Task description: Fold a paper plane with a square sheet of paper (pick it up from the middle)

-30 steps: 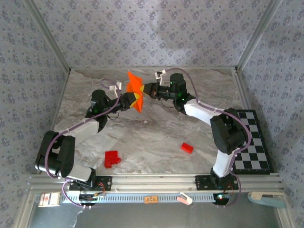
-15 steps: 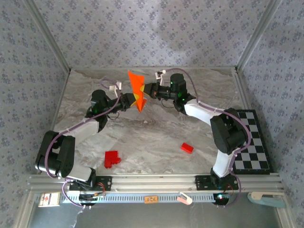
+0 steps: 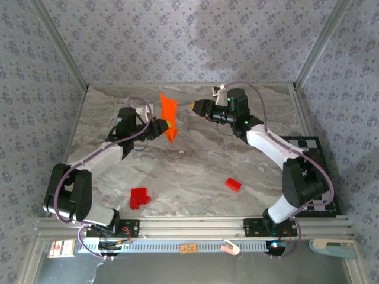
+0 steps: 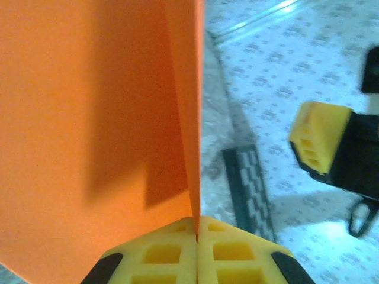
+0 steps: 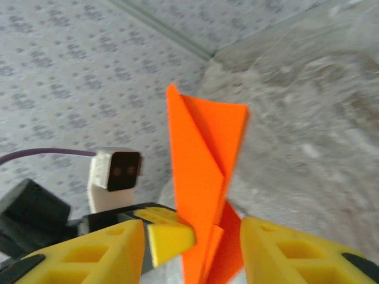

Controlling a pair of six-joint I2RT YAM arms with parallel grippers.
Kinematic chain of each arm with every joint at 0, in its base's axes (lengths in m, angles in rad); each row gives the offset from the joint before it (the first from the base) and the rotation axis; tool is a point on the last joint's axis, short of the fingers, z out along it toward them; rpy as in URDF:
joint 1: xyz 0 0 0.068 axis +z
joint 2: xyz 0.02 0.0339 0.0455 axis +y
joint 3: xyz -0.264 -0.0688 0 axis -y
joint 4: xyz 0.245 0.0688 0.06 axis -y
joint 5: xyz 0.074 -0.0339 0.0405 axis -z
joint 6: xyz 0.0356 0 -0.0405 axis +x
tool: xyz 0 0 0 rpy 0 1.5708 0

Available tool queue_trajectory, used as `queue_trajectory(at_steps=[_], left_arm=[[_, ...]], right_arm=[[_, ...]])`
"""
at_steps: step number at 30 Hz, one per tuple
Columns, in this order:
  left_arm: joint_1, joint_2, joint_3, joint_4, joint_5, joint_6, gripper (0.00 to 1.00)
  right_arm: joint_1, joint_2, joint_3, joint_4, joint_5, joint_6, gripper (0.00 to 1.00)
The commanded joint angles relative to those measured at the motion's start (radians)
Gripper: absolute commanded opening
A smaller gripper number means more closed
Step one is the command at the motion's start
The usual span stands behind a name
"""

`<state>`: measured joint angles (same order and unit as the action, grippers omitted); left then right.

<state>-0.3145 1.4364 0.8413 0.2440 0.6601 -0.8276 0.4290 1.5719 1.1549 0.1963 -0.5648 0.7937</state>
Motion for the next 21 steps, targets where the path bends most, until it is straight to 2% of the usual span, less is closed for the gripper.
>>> queue_trajectory(at_steps=[1,3,5,10,17,21], left_arm=[[-0.005,-0.037,0.12,-0.341,-0.161,0.264,0.08],[-0.021,-0.023,0.189,-0.49,-0.266,0.353,0.08],[-0.048,0.006,0.266,-0.632,-0.419,0.442,0.08],[-0.135,0.112,0.404,-0.819,-0.771,0.581,0.08],[-0.203,0.294,0.536,-0.944,-1.118,0.601,0.08],[-0.226,0.41,0.582,-0.976,-1.23,0.577,0.07]], right_arm=[[-0.014,-0.074,-0.019,-0.219,0.178,-0.156,0.53],[-0.018,-0.102,-0.024,-0.277,0.249,-0.199,0.55],[-0.021,-0.131,-0.031,-0.325,0.314,-0.229,0.56],[-0.024,-0.173,-0.052,-0.383,0.407,-0.264,0.57],[-0.028,-0.199,-0.081,-0.408,0.46,-0.271,0.57],[-0.03,-0.2,-0.09,-0.422,0.488,-0.268,0.57]])
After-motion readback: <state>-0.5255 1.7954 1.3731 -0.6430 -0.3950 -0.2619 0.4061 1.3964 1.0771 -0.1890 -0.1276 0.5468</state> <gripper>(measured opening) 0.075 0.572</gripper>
